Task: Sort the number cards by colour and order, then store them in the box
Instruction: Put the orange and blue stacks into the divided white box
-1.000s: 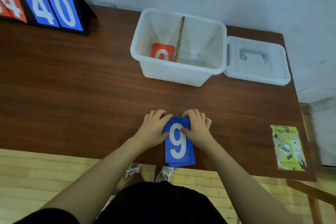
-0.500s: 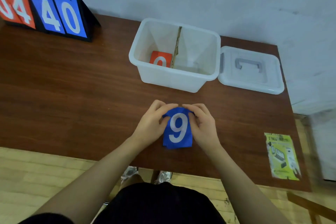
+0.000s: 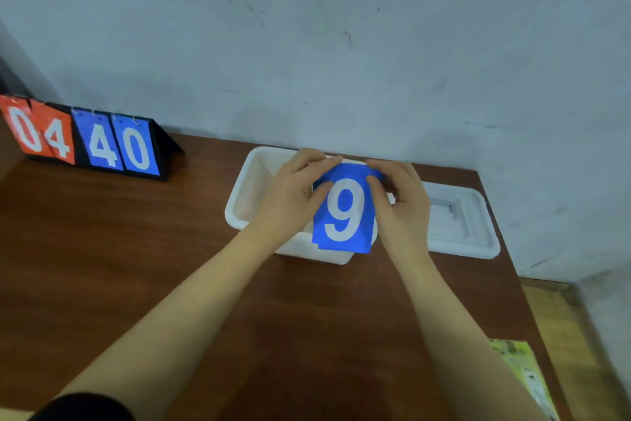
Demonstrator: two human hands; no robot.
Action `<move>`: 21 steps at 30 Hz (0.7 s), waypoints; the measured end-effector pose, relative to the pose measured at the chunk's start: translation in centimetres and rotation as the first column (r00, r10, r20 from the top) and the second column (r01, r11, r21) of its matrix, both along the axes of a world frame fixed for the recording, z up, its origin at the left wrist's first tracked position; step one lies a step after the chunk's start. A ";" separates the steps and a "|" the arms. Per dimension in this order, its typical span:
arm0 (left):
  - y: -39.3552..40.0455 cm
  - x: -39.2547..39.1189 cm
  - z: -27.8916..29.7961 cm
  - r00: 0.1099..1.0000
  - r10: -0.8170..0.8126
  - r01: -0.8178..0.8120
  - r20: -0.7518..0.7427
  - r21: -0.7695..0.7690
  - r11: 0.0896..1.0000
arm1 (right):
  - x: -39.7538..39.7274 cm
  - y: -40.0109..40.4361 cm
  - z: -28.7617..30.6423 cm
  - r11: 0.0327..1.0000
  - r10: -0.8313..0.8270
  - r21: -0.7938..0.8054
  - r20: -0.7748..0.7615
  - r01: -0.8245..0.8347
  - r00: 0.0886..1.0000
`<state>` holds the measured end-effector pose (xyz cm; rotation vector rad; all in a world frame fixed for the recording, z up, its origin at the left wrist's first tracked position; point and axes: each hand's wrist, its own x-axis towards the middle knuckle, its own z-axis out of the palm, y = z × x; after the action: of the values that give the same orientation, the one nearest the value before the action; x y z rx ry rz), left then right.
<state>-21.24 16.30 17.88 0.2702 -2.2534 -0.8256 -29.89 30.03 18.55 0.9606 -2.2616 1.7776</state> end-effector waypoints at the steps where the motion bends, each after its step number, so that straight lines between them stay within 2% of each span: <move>1: -0.5 -0.8 0.4 1.000 -0.006 0.006 -0.016 -0.017 1.000 | -0.7 -0.5 0.3 1.000 -0.009 -0.008 -0.005 0.009 1.000; 6: -3.0 -4.3 0.7 1.000 -0.012 0.012 -0.022 0.006 1.000 | -4.0 -2.8 0.1 0.999 -0.032 -0.012 -0.033 0.032 0.999; 8: -3.8 -5.0 -0.2 0.999 -0.034 0.034 0.005 0.002 0.999 | -4.9 -3.2 -0.5 0.998 -0.027 0.051 -0.052 0.029 0.998; 10: -4.4 -5.1 -1.5 0.990 -0.095 0.093 0.106 0.021 0.995 | -5.5 -3.2 -1.8 0.984 0.005 0.175 0.007 -0.006 1.000; 12: -4.6 -4.6 -3.4 0.950 -0.144 0.131 0.277 0.064 0.989 | -5.7 -3.1 -3.9 0.927 0.027 0.372 0.068 -0.051 0.997; 14: -4.8 -4.2 -5.7 0.905 -0.156 0.150 0.395 0.047 0.988 | -5.7 -2.9 -6.0 0.823 0.039 0.568 0.005 -0.035 0.999; 16: -4.8 -4.1 -7.4 0.861 -0.134 0.162 0.492 -0.016 0.987 | -5.6 -2.9 -7.1 0.718 0.060 0.696 -0.075 0.010 0.995; 18: -5.1 -4.4 -8.2 0.837 -0.124 0.207 0.533 -0.100 0.973 | -5.5 -3.1 -7.4 0.659 0.071 0.751 -0.114 0.040 0.991; 21: -5.9 -5.2 -8.7 0.841 -0.137 0.310 0.524 -0.257 0.915 | -5.7 -3.4 -7.7 0.641 0.063 0.764 -0.142 0.069 0.988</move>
<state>-26.48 10.36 9.16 0.0527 -2.9134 -0.5059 -35.64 26.59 10.86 1.1269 -2.9267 0.6011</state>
